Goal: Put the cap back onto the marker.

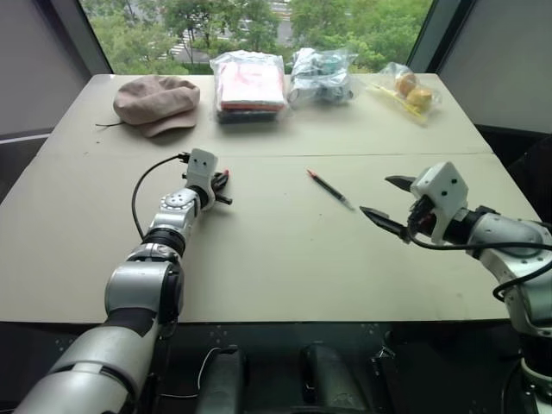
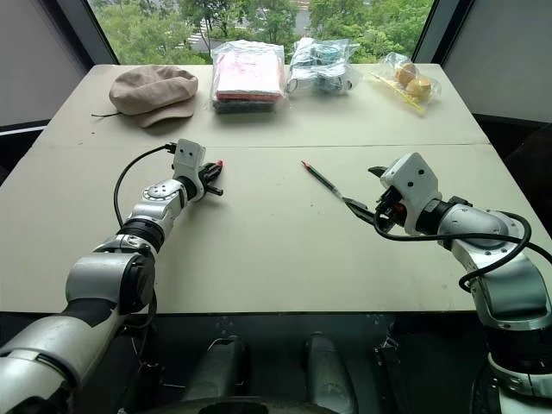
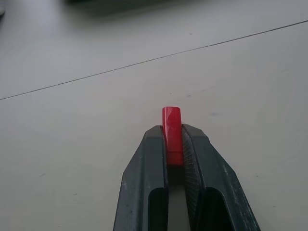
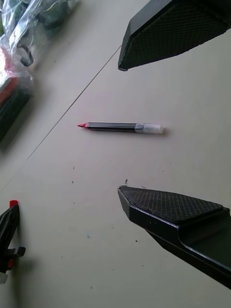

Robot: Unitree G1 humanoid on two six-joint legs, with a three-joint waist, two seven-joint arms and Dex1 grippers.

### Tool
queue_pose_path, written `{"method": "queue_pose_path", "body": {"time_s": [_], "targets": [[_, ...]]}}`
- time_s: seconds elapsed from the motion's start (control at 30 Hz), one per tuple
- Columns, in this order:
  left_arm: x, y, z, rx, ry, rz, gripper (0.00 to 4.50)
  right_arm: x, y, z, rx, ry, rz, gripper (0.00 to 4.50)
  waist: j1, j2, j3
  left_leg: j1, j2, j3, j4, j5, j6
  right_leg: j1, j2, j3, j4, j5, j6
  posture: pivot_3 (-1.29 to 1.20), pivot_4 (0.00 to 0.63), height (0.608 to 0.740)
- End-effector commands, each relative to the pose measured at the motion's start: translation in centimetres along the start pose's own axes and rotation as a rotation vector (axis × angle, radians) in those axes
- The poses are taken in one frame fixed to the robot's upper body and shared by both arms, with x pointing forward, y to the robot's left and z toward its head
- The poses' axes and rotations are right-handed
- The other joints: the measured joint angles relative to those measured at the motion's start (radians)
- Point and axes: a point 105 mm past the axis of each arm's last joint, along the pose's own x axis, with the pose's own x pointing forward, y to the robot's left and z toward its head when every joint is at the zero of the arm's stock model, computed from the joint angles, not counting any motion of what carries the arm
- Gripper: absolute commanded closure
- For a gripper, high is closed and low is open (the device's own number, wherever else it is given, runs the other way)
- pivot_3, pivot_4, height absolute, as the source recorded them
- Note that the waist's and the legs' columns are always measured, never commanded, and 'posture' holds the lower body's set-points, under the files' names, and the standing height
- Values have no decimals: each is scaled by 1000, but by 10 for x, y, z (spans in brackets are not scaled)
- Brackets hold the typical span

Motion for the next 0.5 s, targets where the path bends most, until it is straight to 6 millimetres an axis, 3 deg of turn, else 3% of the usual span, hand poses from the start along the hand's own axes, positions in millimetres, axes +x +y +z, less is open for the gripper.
{"method": "queue_pose_path", "body": {"time_s": [0.03, 0.27, 0.5], "targets": [[-2, -3, -16, 9, 50, -20, 4463, -2, -1, 11, -32, -37, -13, 533, 0, 0, 0, 0, 0, 0, 0, 0, 0, 0, 0, 0, 0, 0, 0, 0, 150, 740], [-18, -7, 24, 45, -114, -257, 4463, 22, -11, 2, 48, -82, -3, 533, -18, 0, 0, -1, 0, 0, 0, 0, 0, 0, 0, 0, -1, 0, 0, 0, 150, 740], [-66, -21, 52, 194, -215, -396, 4463, 61, -15, -4, 133, -137, 48, 533, -38, 0, 1, -2, 1, 1, -2, 0, 0, -4, 0, 2, 0, 0, 0, 0, 150, 740]]}}
